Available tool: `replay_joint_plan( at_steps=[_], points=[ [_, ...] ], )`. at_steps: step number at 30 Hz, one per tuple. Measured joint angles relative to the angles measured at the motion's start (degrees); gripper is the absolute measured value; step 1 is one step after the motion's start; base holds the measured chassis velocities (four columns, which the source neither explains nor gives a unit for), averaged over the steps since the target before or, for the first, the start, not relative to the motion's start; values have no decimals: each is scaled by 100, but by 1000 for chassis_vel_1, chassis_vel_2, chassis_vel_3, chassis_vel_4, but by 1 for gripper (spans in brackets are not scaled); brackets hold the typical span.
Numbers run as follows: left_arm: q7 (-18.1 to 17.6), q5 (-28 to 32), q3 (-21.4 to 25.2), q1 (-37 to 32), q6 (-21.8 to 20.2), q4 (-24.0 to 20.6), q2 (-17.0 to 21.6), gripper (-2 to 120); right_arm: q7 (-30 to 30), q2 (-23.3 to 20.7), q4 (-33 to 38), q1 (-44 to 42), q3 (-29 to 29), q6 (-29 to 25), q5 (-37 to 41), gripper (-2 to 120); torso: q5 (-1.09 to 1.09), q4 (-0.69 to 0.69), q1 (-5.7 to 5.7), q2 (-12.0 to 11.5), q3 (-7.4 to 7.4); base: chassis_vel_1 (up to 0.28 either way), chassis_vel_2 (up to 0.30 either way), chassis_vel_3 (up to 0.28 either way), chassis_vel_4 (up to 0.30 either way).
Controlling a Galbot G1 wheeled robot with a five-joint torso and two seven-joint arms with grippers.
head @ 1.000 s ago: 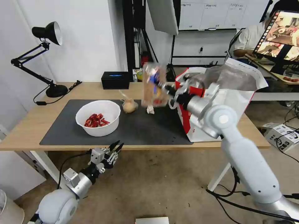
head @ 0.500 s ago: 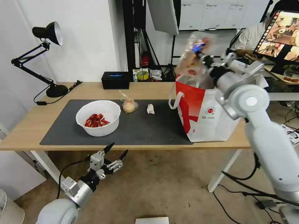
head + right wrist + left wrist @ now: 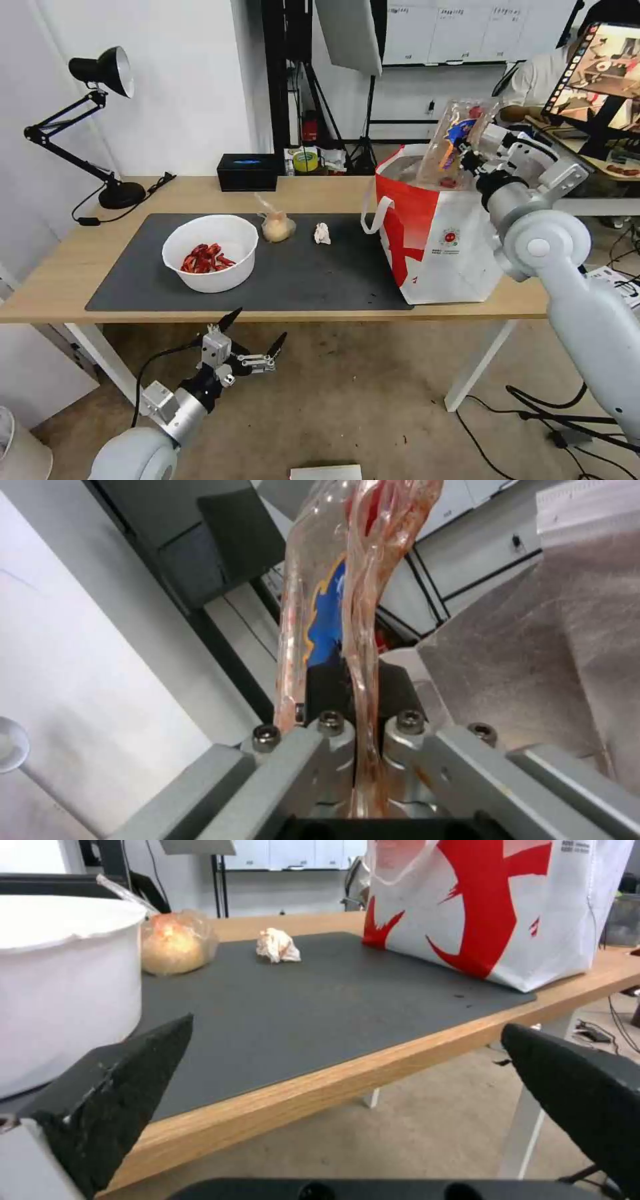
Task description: Pick up the trash from the table and place it into the takeout bag.
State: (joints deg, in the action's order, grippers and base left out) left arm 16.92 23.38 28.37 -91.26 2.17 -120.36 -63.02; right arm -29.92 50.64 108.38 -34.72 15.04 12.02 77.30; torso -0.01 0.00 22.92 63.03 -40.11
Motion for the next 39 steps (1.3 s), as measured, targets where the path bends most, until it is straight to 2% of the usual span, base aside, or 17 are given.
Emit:
replay_joint_plan(
  at_steps=[4,11,13,14,16,17,19,23,26,27,29,31,32,33,36,39],
  points=[
    [-11,25,-18,0,-1,0,-2,112,1,37,12,-72,11,14,74,0,0,0,0,0,0,0,0,0,0],
    [-40,140,-41,29,-32,-7,19,101,-73,163,69,-242,53,117,162,0,1,0,0,0,0,0,0,0,0],
    [-44,148,-43,45,-43,-9,51,100,-97,188,71,-283,105,137,267,10,0,0,0,0,0,0,0,0,0],
    [-44,148,-43,45,-43,-9,51,100,-97,188,71,-283,105,137,267,10,0,0,0,0,0,0,0,0,0],
    [-48,151,-44,51,-52,-8,69,100,-114,192,55,-284,147,147,355,21,0,0,0,0,0,0,0,0,0],
    [-48,151,-44,51,-52,-8,69,100,-114,192,55,-284,147,147,355,21,0,0,0,0,0,0,0,0,0],
    [-49,151,-52,54,-58,-4,77,100,-126,189,41,-270,169,166,445,34,0,0,0,0,0,0,0,0,0],
    [-50,151,-57,59,-62,3,77,100,-132,191,36,-270,176,173,470,43,0,0,0,0,0,0,0,0,0],
    [-52,145,-64,60,-65,15,71,100,-140,208,32,-290,184,179,489,60,1,0,0,0,0,0,0,0,0],
    [-52,145,-64,60,-65,15,71,100,-140,208,32,-290,184,179,489,60,1,0,0,0,0,0,0,0,0],
    [-53,141,-61,59,-67,15,70,100,-140,207,33,-300,186,186,491,70,1,0,0,0,0,0,0,0,0],
    [-54,140,-58,59,-67,15,70,100,-139,205,36,-303,186,189,491,73,1,0,0,0,0,0,0,0,0],
    [-55,138,-55,58,-69,13,72,100,-127,195,44,-307,186,202,492,79,1,0,0,0,0,0,0,0,0],
    [-55,138,-55,58,-69,13,72,100,-127,195,44,-307,186,202,492,79,1,0,0,0,0,0,0,0,0],
    [-60,136,-48,58,-73,1,74,100,5,145,101,-311,187,236,486,94,1,0,0,0,0,0,0,0,0],
    [-75,135,-45,58,-74,-12,76,100,133,81,178,-299,164,242,475,100,1,0,0,0,0,0,0,0,0]
  ],
)
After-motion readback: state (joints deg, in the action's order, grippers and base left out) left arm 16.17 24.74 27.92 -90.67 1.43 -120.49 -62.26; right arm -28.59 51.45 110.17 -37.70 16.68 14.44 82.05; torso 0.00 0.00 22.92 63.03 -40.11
